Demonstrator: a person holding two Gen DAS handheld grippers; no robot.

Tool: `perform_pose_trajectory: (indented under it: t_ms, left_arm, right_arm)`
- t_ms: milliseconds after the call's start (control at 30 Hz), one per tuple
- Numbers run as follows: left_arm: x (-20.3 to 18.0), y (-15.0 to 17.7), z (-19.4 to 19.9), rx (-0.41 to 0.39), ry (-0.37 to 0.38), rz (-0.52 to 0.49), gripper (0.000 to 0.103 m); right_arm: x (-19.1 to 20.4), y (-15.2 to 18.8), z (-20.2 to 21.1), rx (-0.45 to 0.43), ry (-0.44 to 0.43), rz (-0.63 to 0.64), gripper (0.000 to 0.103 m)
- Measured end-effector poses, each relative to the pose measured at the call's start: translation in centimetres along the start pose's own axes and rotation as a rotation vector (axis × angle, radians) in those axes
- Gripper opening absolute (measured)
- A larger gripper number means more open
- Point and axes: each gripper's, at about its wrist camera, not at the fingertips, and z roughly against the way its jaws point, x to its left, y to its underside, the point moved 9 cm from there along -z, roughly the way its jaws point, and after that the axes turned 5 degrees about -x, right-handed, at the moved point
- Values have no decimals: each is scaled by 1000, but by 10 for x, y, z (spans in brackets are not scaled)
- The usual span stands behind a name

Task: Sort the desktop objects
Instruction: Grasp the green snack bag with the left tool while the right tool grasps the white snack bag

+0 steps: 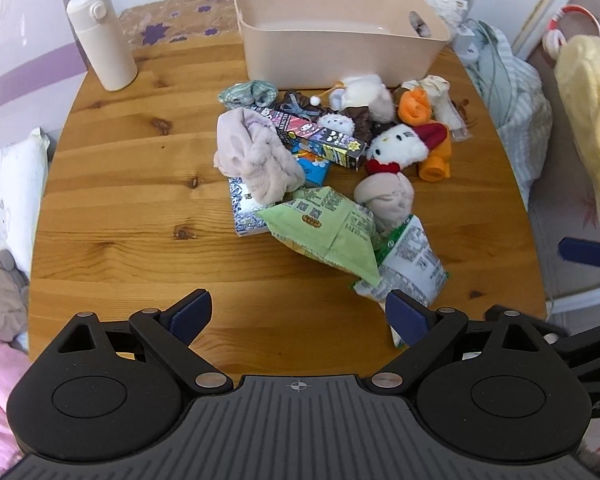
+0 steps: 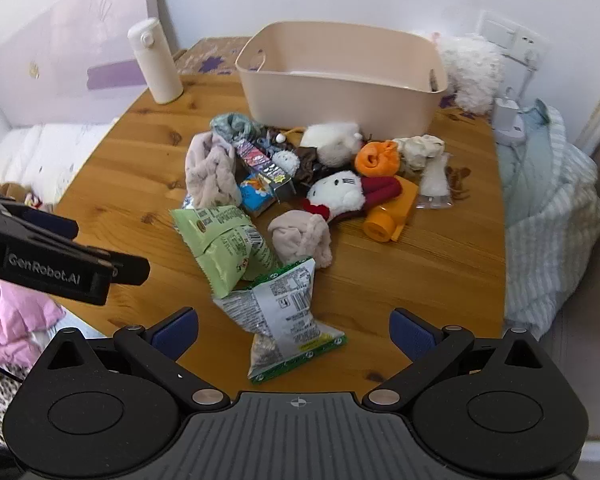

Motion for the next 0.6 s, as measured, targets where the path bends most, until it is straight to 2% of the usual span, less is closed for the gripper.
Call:
perform_pose_trajectory:
  t_ms: [100,200,600]
  left_arm:
    - [1,-6,-10,1,-4,40,95]
    - [2,-13,-17,-10,-27,89,95]
    - [-9,-27,-62,26,-64,166,95]
  right_arm:
    - [-1,-3,-14,13,5,43,103]
    - [-3,-4,-28,32,-42,42,103]
    - [-4,2,-85,107,-133,128,103]
